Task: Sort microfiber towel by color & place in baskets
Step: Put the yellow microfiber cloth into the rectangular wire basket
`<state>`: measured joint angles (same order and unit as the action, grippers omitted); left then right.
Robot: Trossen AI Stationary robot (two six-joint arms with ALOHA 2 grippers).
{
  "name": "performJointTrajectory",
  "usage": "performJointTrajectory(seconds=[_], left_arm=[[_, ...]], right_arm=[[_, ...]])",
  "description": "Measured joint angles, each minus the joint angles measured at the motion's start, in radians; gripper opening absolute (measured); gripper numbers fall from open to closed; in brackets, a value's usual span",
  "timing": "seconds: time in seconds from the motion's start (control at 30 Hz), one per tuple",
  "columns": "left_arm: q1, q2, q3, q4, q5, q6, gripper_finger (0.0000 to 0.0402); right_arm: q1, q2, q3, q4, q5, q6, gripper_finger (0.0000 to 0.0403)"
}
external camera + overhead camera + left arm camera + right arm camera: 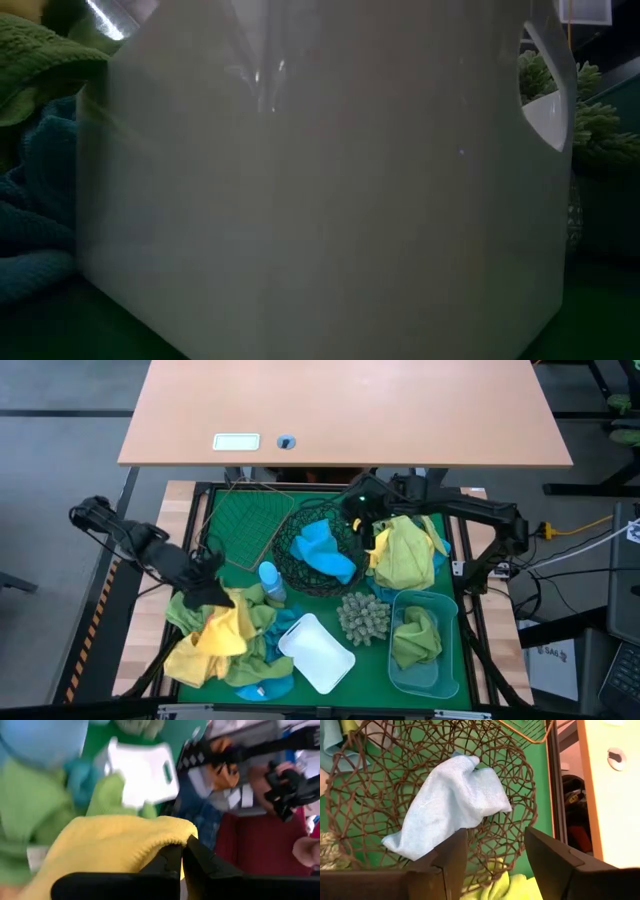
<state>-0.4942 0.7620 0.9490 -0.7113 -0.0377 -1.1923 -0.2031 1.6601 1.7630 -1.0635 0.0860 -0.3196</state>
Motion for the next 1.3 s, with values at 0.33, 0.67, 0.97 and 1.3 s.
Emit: performJointTrajectory(seconds=[0.33,0.67,0.97,1.3], left_arm=[[0.001,-0.002,0.209,-0.021,-0.297,0.243,0.0000],[0.046,-0.039,0.349,-0.059,-0.798,0.549,0.0000],[0.153,-0.049,0.310,-0.190,-0.989,0.585,0.0000],[0.347,-0.035,0.038,-0.198,-0.968,0.441,0.0000]], right_arm=[[0.000,-0.040,0.012,-0.023,-0.034,0.007,0.0197],[0.001,-0.042,0.011,-0.070,-0.082,0.009,0.0197],[0.000,-0.042,0.011,-0.069,-0.082,0.009,0.0197],[0.000,-0.042,0.011,-0.069,-0.083,0.009,0.0197]])
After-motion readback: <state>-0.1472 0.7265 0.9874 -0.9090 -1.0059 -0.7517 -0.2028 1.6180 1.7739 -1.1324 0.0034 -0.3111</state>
